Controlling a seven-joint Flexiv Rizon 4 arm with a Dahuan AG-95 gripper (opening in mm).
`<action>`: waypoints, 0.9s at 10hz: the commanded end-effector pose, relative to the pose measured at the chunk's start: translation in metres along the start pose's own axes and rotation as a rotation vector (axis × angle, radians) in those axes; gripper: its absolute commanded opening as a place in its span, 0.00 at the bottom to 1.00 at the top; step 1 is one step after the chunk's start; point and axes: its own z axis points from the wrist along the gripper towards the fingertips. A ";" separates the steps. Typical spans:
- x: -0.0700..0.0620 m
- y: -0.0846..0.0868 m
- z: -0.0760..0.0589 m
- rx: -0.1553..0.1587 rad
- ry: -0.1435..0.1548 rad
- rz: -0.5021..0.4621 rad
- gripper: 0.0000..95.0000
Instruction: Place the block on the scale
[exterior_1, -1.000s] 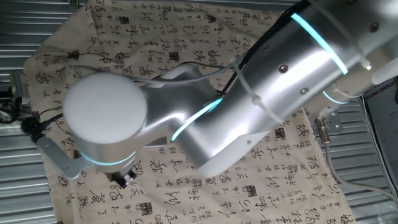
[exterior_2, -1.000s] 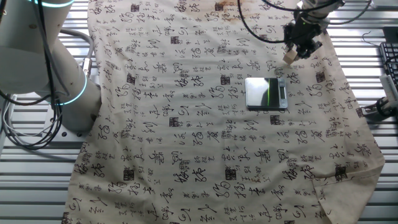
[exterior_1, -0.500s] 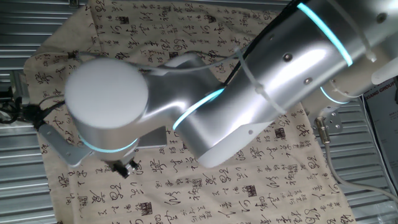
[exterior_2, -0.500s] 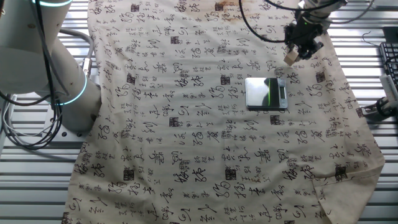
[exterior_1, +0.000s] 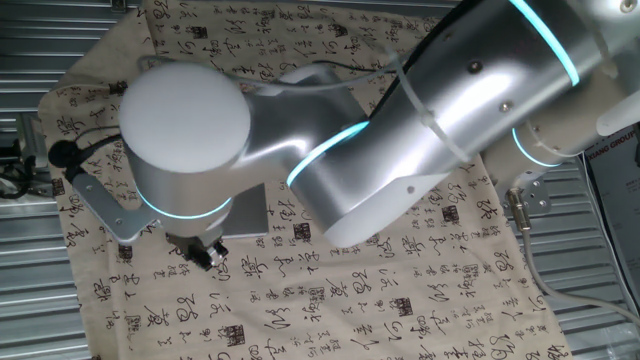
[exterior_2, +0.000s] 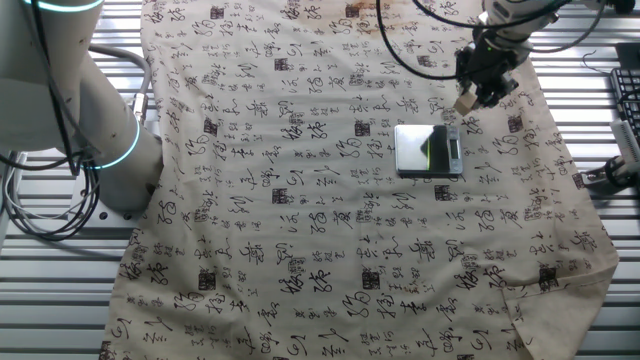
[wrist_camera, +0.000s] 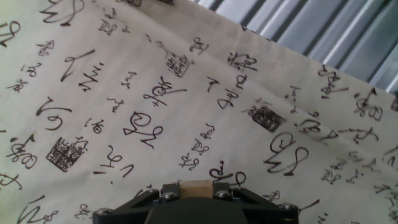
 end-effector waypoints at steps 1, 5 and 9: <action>0.006 -0.001 -0.002 0.002 -0.002 -0.009 0.00; 0.022 -0.004 -0.004 0.003 0.004 -0.018 0.00; 0.033 -0.005 -0.006 0.004 0.007 -0.014 0.00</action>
